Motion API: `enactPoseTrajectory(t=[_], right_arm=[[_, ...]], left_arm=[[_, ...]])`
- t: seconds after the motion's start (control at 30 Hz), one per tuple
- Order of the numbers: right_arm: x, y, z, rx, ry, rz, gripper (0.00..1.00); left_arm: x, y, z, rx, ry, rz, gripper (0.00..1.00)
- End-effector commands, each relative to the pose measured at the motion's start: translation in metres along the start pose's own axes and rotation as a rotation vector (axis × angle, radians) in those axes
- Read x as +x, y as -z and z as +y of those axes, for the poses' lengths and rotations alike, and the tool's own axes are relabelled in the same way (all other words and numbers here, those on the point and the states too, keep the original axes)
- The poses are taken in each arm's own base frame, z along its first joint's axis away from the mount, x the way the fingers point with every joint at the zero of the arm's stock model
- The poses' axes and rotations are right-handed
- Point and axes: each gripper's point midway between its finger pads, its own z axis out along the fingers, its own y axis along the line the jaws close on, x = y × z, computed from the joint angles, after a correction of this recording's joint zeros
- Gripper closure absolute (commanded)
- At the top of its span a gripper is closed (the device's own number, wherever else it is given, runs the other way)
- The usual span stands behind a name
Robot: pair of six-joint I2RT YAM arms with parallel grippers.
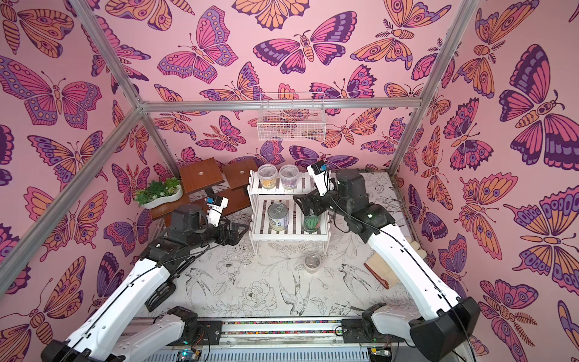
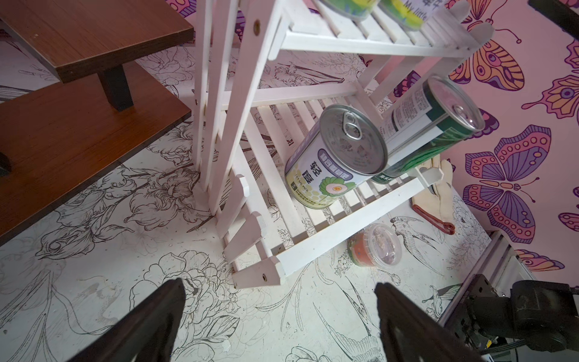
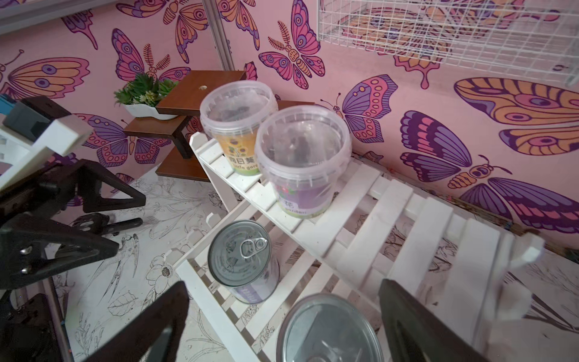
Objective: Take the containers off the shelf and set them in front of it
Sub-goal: 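Pick up a container from the shelf.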
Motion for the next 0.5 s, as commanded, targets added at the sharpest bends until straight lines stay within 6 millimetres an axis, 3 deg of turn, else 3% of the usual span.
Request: enactPoseTrajectory(t=[0.0, 0.47], right_arm=[[-0.026, -0.007, 0.010, -0.100, 0.049, -0.073, 0.02], [-0.047, -0.047, -0.010, -0.079, 0.064, -0.102, 0.02]], left_arm=[[-0.002, 0.003, -0.007, 0.027, -0.021, -0.003, 0.01], [0.004, 0.002, -0.002, 0.004, -0.019, 0.004, 0.00]])
